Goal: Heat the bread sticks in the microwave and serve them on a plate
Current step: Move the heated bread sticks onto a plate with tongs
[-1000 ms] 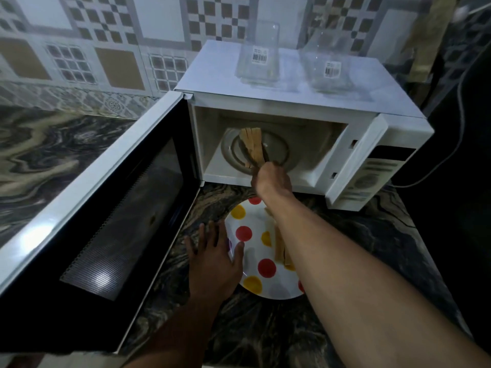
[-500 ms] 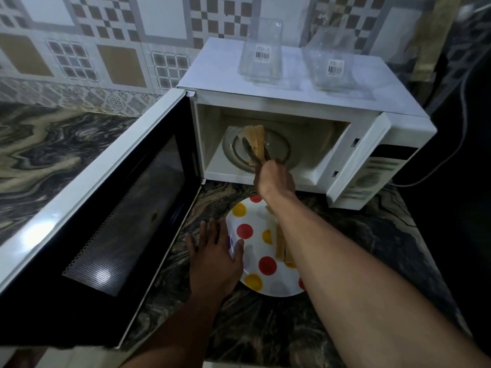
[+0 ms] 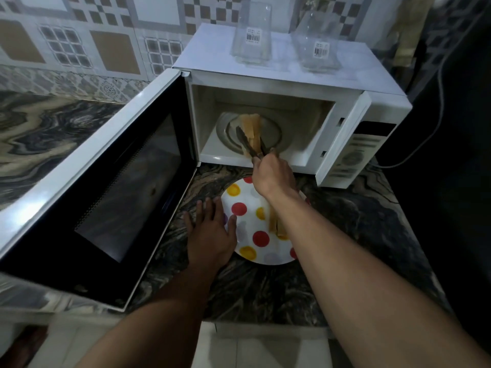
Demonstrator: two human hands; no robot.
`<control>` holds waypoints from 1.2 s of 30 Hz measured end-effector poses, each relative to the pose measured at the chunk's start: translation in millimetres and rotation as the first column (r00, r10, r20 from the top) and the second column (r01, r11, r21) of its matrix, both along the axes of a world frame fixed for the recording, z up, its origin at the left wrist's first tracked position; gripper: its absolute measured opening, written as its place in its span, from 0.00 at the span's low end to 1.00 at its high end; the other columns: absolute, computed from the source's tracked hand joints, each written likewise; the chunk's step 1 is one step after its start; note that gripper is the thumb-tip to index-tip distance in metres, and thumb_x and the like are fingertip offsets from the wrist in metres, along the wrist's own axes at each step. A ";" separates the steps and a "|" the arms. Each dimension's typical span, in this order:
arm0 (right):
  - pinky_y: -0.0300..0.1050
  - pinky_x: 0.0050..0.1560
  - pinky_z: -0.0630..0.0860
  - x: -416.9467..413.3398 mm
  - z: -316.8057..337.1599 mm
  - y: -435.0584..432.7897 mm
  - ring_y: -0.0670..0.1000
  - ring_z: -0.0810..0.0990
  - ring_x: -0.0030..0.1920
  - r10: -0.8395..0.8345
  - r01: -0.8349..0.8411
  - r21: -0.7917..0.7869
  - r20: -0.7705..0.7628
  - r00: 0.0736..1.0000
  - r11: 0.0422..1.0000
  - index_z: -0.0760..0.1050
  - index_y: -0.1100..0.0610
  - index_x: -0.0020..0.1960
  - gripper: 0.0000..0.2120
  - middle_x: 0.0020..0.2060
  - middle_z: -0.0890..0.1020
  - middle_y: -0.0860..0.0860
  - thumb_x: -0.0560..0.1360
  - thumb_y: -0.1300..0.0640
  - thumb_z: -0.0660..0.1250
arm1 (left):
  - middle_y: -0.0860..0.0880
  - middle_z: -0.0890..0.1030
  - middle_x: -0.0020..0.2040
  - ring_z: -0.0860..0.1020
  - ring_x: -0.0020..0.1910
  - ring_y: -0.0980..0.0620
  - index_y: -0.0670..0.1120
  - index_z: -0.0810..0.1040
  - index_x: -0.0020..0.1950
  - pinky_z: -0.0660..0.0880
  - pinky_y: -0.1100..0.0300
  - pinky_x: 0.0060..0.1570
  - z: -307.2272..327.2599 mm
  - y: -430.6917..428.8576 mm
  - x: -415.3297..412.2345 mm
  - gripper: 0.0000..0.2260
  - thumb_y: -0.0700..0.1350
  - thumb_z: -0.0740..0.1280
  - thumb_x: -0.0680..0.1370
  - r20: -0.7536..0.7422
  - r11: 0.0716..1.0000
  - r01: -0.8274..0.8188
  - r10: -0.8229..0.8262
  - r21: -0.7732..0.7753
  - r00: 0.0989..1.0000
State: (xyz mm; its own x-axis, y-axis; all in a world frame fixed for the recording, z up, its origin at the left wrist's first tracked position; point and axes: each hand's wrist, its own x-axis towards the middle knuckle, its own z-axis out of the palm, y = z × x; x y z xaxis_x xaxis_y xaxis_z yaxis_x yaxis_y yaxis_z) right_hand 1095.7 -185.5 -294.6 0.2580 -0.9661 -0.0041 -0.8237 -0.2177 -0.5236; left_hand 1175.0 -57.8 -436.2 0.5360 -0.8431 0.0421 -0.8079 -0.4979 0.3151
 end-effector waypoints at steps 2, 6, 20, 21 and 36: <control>0.48 0.39 0.68 -8.5 1.2 12.6 0.56 0.77 0.46 -0.008 0.008 -0.004 0.000 1.000 1.000 0.71 0.60 0.58 0.17 0.44 0.77 0.54 0.84 0.46 0.55 | 0.46 0.54 0.82 0.48 0.81 0.45 0.49 0.50 0.82 0.40 0.39 0.77 -0.1 2.0 0.3 0.33 0.64 0.40 0.81 -0.010 1.000 0.013 -0.013 0.024 1.000; 0.48 0.41 0.70 -26.4 0.7 35.3 0.57 0.79 0.49 -0.013 0.013 0.011 -0.011 1.000 1.000 0.70 0.60 0.60 0.17 0.51 0.80 0.57 0.83 0.46 0.55 | 0.46 0.50 0.83 0.45 0.81 0.46 0.49 0.47 0.83 0.39 0.40 0.77 2.8 -0.1 3.6 0.31 0.62 0.40 0.83 -0.057 0.997 0.039 -0.035 0.071 0.998; 0.49 0.44 0.70 -78.9 -27.0 110.8 0.62 0.79 0.56 0.014 -0.011 0.070 -0.053 0.998 0.998 0.67 0.61 0.66 0.22 0.58 0.79 0.60 0.83 0.44 0.54 | 0.44 0.38 0.82 0.36 0.80 0.42 0.53 0.36 0.81 0.36 0.34 0.74 14.6 4.3 -0.2 0.30 0.63 0.43 0.83 -0.125 0.962 0.057 -0.024 0.266 0.992; 0.50 0.45 0.72 -81.4 -30.4 115.6 0.62 0.79 0.55 0.016 -0.012 0.074 -0.051 0.999 0.997 0.67 0.61 0.66 0.22 0.57 0.79 0.60 0.83 0.44 0.54 | 0.45 0.37 0.82 0.35 0.80 0.43 0.53 0.36 0.81 0.36 0.34 0.74 16.1 3.8 -0.2 0.30 0.63 0.43 0.83 -0.136 0.957 0.057 -0.018 0.283 0.991; 0.50 0.38 0.75 -99.6 -65.5 143.5 0.60 0.81 0.47 0.000 0.005 0.086 -0.065 0.998 0.996 0.62 0.63 0.71 0.25 0.51 0.81 0.59 0.83 0.45 0.55 | 0.46 0.34 0.81 0.32 0.79 0.45 0.55 0.34 0.81 0.32 0.36 0.74 22.0 4.3 1.2 0.34 0.67 0.44 0.81 -0.209 0.942 0.086 -0.017 0.323 0.978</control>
